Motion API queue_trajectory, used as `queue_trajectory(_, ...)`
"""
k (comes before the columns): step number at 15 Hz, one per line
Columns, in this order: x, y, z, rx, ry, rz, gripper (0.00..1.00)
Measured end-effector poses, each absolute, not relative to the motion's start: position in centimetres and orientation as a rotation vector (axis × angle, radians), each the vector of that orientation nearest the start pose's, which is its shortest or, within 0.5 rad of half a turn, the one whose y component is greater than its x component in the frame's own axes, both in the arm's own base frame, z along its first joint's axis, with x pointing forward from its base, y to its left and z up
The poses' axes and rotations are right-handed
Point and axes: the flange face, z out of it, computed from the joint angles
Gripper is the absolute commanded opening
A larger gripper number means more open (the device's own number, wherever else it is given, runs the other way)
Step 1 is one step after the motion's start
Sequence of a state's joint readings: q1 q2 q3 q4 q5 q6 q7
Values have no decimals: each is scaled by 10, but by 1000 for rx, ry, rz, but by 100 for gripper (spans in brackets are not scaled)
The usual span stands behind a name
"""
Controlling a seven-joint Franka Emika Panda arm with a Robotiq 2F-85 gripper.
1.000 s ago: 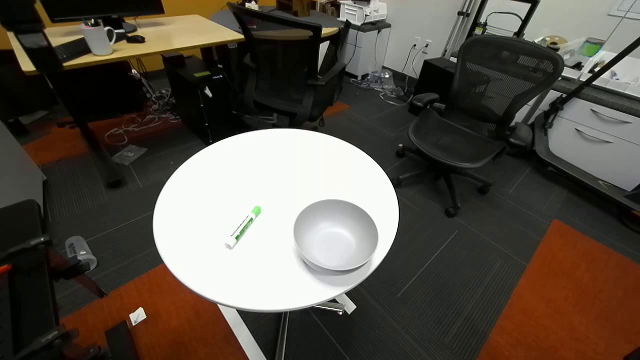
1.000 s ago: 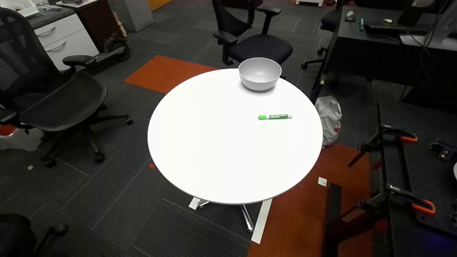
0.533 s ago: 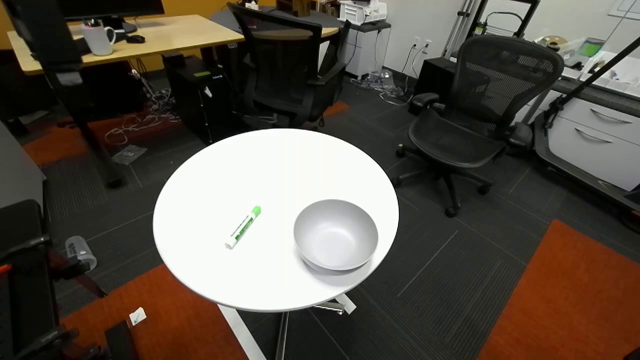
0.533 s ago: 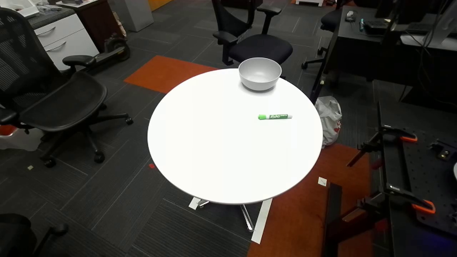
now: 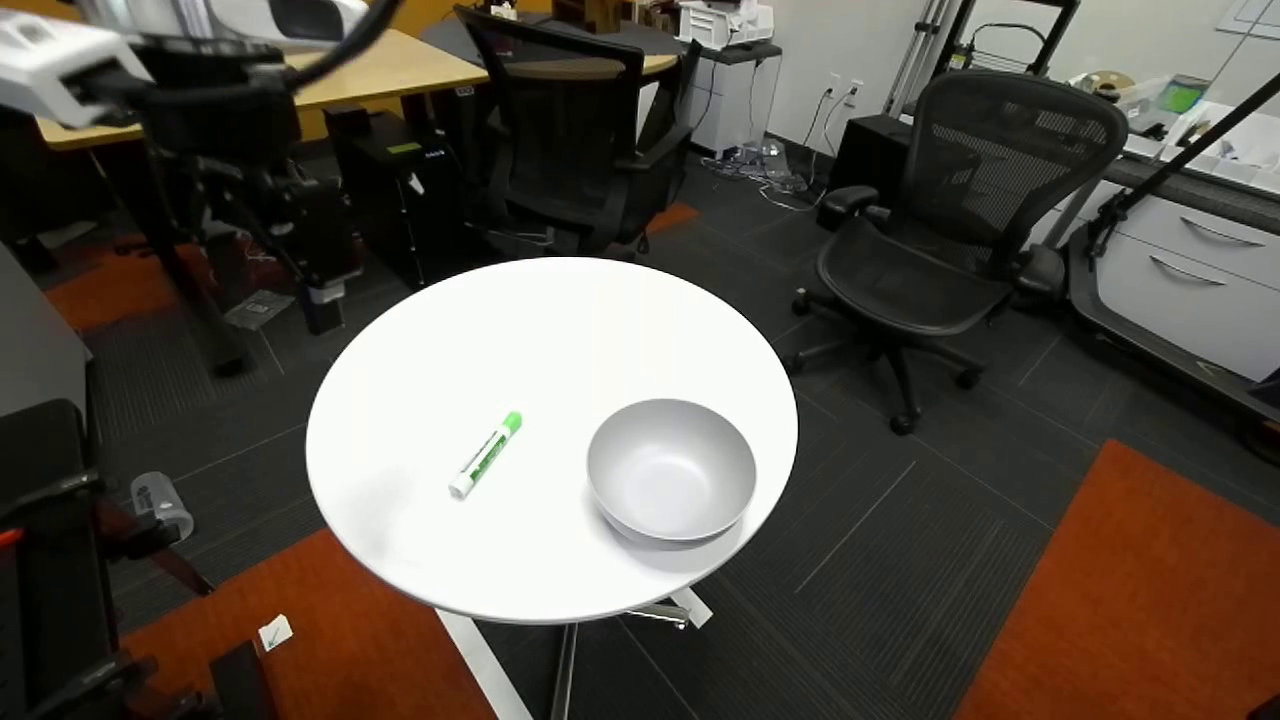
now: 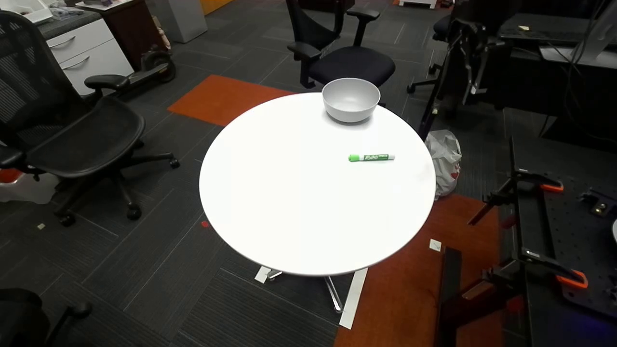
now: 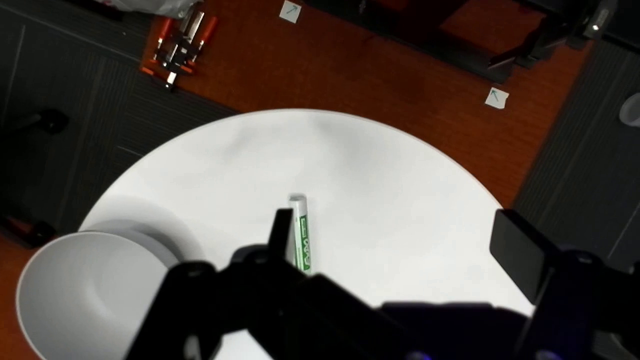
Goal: Put the marker in the bowl
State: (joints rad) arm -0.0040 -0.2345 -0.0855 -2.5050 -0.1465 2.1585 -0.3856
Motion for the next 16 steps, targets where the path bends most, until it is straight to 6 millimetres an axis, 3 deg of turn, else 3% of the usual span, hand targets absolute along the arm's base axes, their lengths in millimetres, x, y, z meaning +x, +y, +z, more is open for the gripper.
queue_trajectory(7,447,-57,300,-3042,-852,198,100)
queue_trajectory(16,455,-58,294,-3046,-867,167,100)
